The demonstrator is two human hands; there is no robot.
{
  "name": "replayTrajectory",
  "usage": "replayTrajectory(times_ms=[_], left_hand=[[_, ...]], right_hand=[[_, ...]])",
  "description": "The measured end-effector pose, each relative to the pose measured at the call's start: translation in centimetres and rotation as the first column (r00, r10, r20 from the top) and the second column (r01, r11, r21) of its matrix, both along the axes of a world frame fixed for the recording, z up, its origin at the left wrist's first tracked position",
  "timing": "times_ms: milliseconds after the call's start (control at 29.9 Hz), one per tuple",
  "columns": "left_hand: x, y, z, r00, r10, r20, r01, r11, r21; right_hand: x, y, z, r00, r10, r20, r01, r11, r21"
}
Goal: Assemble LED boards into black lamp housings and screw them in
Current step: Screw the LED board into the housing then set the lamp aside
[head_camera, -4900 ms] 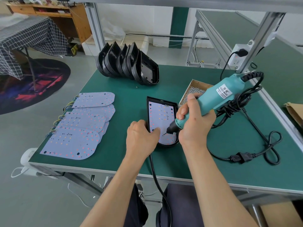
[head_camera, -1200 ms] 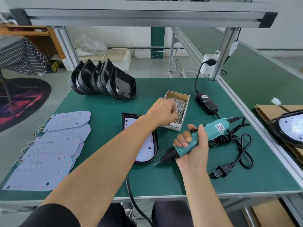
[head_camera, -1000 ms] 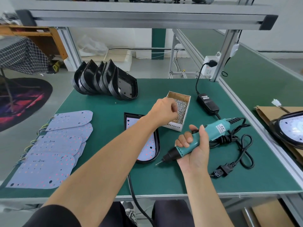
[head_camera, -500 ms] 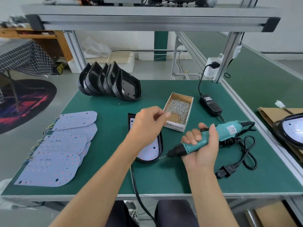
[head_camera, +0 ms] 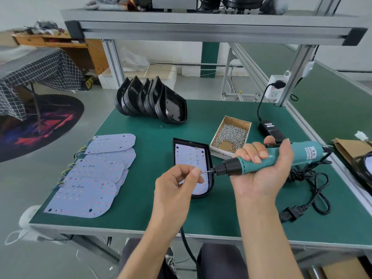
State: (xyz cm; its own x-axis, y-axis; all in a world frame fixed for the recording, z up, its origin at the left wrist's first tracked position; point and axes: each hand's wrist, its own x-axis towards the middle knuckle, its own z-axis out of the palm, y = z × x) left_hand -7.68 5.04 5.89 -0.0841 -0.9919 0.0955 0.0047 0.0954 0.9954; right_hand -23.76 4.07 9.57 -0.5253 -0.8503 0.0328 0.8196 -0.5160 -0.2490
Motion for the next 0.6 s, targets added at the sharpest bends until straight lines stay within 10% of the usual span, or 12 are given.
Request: replayTrajectory(times_ms=[603], left_hand=[[-0.1, 1.1, -1.1, 0.987, 0.127, -0.093, -0.130, 0.991, -0.025]], right_hand=[[2.2, 1.2, 1.8, 0.996, -0.003, -0.087, 0.021, 0.979, 0.203]])
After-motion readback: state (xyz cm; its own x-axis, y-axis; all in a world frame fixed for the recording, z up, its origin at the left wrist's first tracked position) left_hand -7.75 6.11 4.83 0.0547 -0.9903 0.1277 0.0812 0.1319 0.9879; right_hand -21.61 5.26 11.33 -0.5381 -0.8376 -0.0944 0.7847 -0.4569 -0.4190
